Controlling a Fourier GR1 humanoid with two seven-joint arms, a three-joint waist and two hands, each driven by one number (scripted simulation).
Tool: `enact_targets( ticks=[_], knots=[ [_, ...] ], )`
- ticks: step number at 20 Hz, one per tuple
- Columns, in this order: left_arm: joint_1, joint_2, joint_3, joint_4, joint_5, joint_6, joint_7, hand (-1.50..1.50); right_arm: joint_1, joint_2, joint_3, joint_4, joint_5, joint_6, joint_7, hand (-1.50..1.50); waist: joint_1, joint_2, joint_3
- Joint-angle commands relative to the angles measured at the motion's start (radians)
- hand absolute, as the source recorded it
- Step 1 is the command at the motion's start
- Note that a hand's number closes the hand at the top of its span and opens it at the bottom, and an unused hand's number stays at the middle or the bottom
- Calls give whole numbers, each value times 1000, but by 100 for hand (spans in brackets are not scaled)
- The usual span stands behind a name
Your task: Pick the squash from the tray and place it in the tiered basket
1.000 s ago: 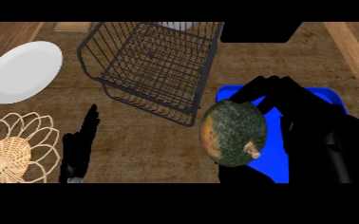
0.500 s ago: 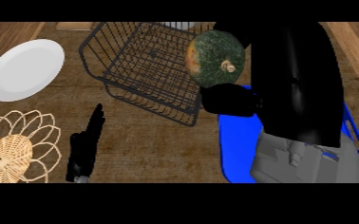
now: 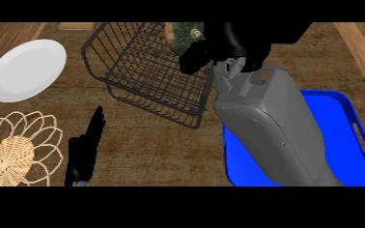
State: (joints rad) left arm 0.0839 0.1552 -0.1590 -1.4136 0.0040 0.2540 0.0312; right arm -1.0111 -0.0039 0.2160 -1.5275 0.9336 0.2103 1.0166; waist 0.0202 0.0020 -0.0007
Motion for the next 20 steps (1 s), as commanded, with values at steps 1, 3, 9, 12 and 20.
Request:
enact_targets(
  ticks=[1,3,9,12,20],
  knots=[
    [1,-11,-1,1,-4,-4,-4,0,-12,4,48,182,-21,-149,1,150,1,1,0],
    [22,11,19,26,10,-32,-46,0,-26,4,87,268,-25,-228,14,150,9,3,0],
    [-20,-14,24,40,5,-28,-16,0,-141,4,107,478,-84,-340,46,150,12,3,0],
    [-11,-8,21,7,6,-38,4,0,-121,4,101,546,-142,-438,-30,150,16,4,0],
    [-47,-27,7,77,-31,-25,-46,0,-65,4,58,541,-433,-730,-132,-150,39,11,0]
  ],
)
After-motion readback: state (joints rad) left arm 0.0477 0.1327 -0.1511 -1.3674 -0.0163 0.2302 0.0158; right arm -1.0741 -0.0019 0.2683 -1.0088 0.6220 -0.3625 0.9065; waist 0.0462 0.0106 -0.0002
